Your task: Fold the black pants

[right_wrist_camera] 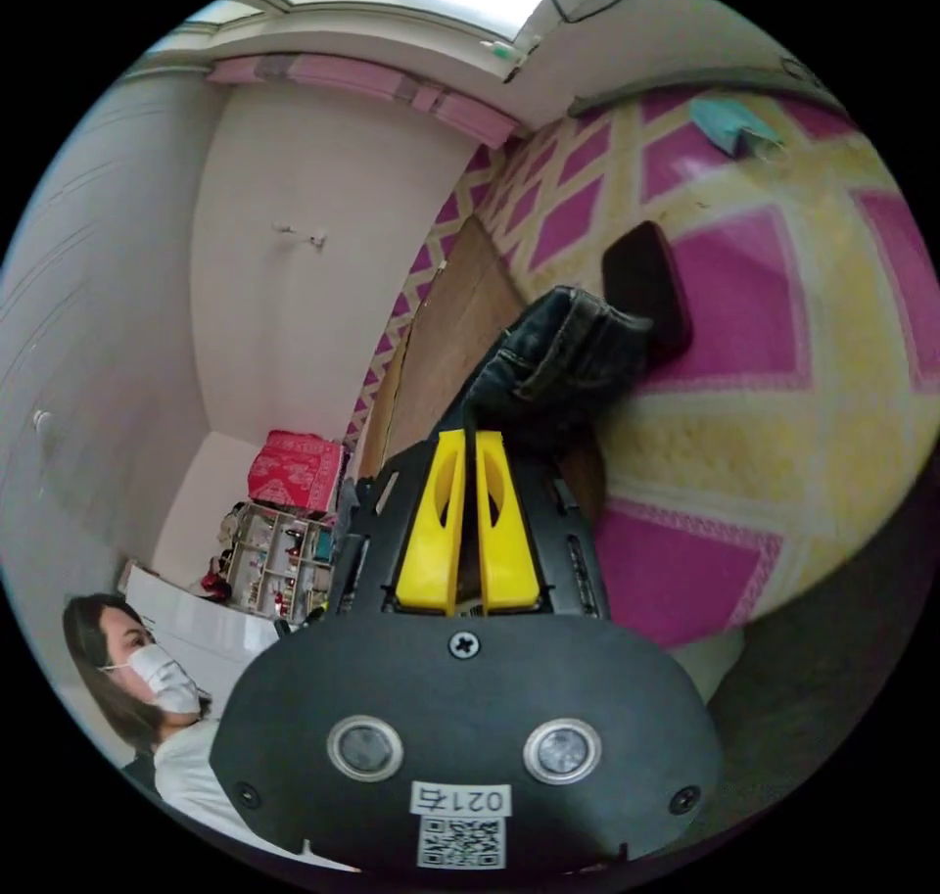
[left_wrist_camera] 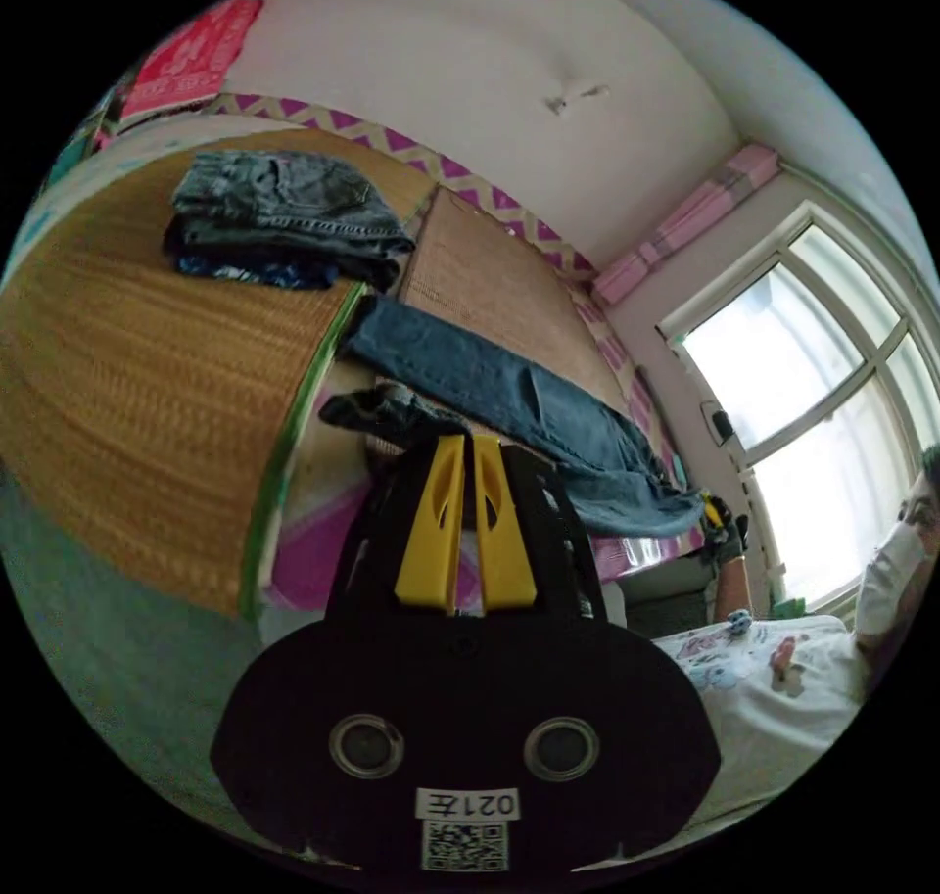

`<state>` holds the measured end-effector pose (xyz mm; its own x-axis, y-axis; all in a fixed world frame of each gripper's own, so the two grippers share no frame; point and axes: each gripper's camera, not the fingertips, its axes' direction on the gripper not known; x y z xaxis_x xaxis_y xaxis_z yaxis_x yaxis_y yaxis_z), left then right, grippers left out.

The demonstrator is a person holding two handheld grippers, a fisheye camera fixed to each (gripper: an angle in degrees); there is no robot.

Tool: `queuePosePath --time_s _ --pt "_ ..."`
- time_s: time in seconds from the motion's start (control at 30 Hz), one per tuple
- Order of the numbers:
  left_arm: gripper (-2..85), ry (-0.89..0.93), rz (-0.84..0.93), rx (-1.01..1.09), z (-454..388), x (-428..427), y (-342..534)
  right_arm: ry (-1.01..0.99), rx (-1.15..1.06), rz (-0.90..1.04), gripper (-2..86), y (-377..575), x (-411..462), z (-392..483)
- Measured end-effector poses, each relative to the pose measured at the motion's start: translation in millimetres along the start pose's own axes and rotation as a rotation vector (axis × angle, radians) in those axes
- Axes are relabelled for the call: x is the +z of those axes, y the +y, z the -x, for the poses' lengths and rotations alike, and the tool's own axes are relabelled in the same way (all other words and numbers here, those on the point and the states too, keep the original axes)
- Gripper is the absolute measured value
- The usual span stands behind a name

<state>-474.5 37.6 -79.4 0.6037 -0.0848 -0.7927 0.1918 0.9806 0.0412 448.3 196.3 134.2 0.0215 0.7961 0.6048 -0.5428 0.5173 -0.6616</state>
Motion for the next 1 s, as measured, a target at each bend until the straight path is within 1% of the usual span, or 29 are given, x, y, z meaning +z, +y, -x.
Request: queuePosePath --time_s 0.07,0.1,0.17,0.2,0.27,0.33,0.37,0.43,0.5,0.57,0.67,0.77,0.83,0.87,0.9,0.93,0.97,1.0 --pt "-0.9 -0.052 0.060 0.049 -9.2 21.8 -56.2 0.021 -0.015 0.032 0.3 -36.5 28.1 15.1" --pt "-0.9 -0.063 0.077 0.054 -10.6 29.4 -70.6 0.036 -0.013 0.053 0.3 -59.9 49.5 21.6" --pt "-0.8 -0.097 0.146 0.059 -11.5 66.5 -126.9 0.077 -0.009 0.093 0.5 -95.0 86.8 27.6" --pt "-0.8 -0.105 0.166 0.056 -10.3 77.8 -140.2 0.106 0.004 0.118 0.6 -116.1 113.6 27.3" --pt "-0.3 -0.135 0.244 0.039 -0.3 127.5 -187.3 0.163 0.027 0.155 1.0 -143.2 154.9 21.3" --pt "0.6 -0.148 0.308 0.009 12.9 168.3 -214.2 0.257 0.070 0.197 1.8 -167.1 205.3 3.5" --pt "1.5 -0.148 0.330 -0.003 21.9 192.7 -226.9 0.280 0.082 0.201 2.0 -170.1 215.9 -1.6" --pt "3.8 -0.175 0.387 -0.023 34.9 221.6 -237.7 0.253 0.094 0.206 4.0 -174.8 242.5 -12.3" --pt "5.3 -0.172 0.366 -0.030 43.3 231.8 -243.2 0.215 0.083 0.195 5.0 -173.6 245.7 -9.9" --pt "6.1 -0.116 0.288 -0.034 51.4 224.5 -245.9 0.193 0.046 0.189 6.2 -167.6 244.4 -2.7" --pt "5.4 -0.166 0.162 -0.040 60.0 198.4 -241.5 0.231 -0.061 0.161 7.4 -147.1 238.2 27.0" --pt "5.2 -0.165 0.133 -0.027 60.8 186.6 -231.5 0.220 -0.225 0.183 6.3 -112.1 251.9 72.9" --pt "5.3 -0.188 0.143 0.004 54.9 187.3 -224.9 0.155 -0.434 0.274 4.6 -70.9 283.1 121.1" --pt "5.3 -0.228 0.158 0.034 49.3 189.6 -220.3 0.145 -0.500 0.306 4.1 -58.4 292.7 134.2" --pt "5.3 -0.252 0.164 0.050 46.2 190.9 -218.0 0.150 -0.628 0.372 3.1 -31.4 312.8 159.0" --pt "5.3 -0.305 0.161 0.075 40.7 191.8 -213.0 0.188 -0.753 0.433 2.4 -2.6 333.4 180.0" --pt "5.3 -0.342 0.144 0.092 36.5 191.2 -207.8 0.216 -0.804 0.460 2.1 10.7 343.2 187.6" --pt "5.2 -0.355 0.139 0.098 35.0 191.1 -205.4 0.302 -0.881 0.508 1.5 36.2 364.1 196.8"
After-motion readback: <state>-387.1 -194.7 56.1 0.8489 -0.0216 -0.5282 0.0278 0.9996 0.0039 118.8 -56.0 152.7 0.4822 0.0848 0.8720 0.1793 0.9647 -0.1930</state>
